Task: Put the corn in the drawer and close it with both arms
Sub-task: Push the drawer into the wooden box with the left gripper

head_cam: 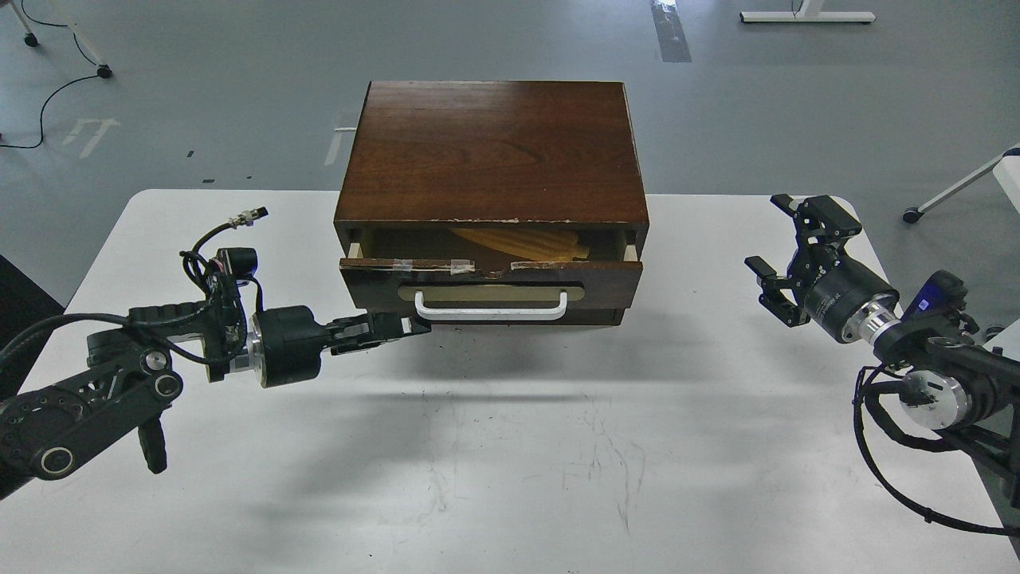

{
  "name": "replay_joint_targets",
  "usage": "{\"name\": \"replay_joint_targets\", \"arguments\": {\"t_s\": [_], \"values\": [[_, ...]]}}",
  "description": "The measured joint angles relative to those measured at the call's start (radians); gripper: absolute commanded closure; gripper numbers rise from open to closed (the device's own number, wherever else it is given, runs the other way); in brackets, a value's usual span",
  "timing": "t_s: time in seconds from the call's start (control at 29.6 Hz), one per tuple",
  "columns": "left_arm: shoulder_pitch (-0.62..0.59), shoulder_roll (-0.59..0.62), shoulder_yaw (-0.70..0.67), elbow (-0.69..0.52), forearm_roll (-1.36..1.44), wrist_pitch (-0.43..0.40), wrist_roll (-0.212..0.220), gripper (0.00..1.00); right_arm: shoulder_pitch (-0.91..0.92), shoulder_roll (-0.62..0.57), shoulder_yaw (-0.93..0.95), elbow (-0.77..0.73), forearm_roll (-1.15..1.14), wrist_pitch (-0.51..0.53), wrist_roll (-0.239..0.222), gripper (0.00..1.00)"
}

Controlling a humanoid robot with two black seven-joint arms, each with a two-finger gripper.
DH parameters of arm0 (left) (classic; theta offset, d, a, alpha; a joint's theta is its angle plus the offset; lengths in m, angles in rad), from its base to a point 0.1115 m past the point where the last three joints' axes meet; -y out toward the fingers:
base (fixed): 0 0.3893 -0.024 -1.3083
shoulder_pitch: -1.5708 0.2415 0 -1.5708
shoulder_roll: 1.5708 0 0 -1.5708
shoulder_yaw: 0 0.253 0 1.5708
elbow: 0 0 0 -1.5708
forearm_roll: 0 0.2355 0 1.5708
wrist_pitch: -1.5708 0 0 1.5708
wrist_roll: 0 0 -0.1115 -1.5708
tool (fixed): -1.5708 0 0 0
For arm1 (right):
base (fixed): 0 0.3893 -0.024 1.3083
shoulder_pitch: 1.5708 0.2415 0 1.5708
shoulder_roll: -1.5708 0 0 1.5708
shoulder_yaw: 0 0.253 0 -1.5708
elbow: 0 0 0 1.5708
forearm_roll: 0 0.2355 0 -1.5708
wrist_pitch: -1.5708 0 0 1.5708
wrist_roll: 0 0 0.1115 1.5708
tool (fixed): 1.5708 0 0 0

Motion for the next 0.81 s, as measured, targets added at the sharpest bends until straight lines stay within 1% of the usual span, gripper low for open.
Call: {"name": "replay_joint_targets", "arguments": {"t_s": [0.2,0.81], "values": [[0.0,0.002,-0.002,-0.025,-0.004,0.0,0.0,1.0,-0.001,-0.001,0.0,0.0,0.0,0.0,0.0,0.03],[-0.016,-0.006,-0.019,-0.009,-0.014,-0.001,0.0,1.0,-0.011,-0.001,0.0,0.002,0.0,0.001,0.0,0.03]]}}
